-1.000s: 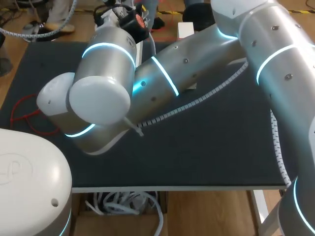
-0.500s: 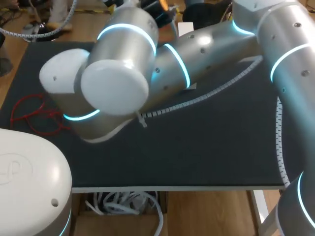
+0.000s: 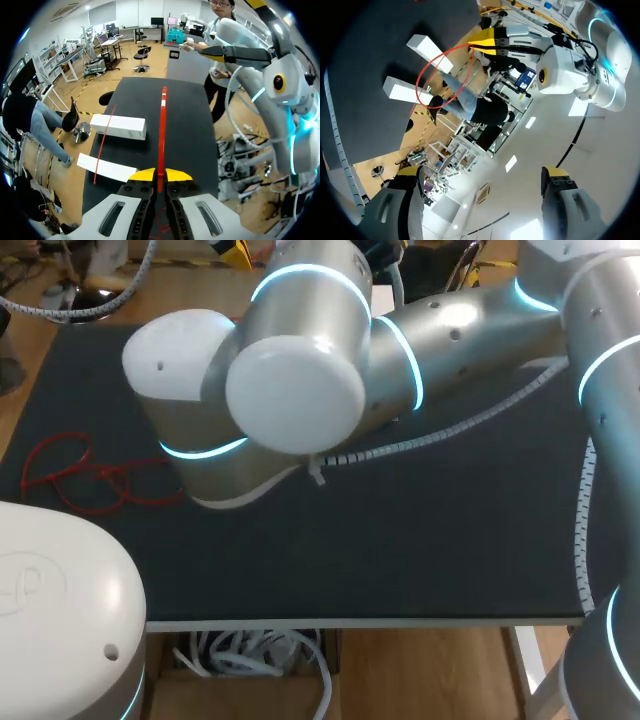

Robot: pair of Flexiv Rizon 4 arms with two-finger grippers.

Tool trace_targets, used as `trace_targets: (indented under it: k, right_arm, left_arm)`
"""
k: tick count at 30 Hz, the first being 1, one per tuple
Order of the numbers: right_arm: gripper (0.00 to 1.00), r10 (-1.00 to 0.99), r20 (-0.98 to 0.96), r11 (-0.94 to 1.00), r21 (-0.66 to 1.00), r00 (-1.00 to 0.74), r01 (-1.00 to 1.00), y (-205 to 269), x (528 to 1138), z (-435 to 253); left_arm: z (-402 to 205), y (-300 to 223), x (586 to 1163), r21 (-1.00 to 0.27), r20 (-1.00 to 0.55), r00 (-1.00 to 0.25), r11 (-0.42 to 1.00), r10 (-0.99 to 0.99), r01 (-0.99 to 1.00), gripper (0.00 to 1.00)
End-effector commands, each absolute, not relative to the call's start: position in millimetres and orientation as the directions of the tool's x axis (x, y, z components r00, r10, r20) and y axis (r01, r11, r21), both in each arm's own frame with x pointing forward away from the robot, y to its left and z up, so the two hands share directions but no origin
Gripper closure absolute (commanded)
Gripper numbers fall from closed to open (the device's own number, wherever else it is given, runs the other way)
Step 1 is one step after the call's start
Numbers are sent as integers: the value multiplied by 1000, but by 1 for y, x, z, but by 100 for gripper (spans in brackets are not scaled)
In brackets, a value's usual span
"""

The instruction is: Grab the tape and strap the tape.

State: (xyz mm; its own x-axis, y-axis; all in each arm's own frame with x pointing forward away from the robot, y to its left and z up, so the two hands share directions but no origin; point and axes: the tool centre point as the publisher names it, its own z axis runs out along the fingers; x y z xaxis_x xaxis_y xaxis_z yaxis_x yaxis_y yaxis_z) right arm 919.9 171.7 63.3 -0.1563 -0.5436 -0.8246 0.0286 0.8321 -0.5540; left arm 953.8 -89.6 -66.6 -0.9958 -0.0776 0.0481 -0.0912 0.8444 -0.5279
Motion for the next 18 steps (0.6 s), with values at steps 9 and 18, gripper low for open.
trace_targets:
  k: [9, 18]
  right_arm:
    - [0, -545, -823, 833, -553, -158, 4, 167, 917, 66]
    - [0, -545, -823, 833, -553, -158, 4, 167, 917, 66]
  left_arm:
    - [-83, -47, 935, -387, 165, -958, 878, -235, -282, 100]
    - [-151, 23, 890, -176, 368, -839, 856, -400, -486, 100]
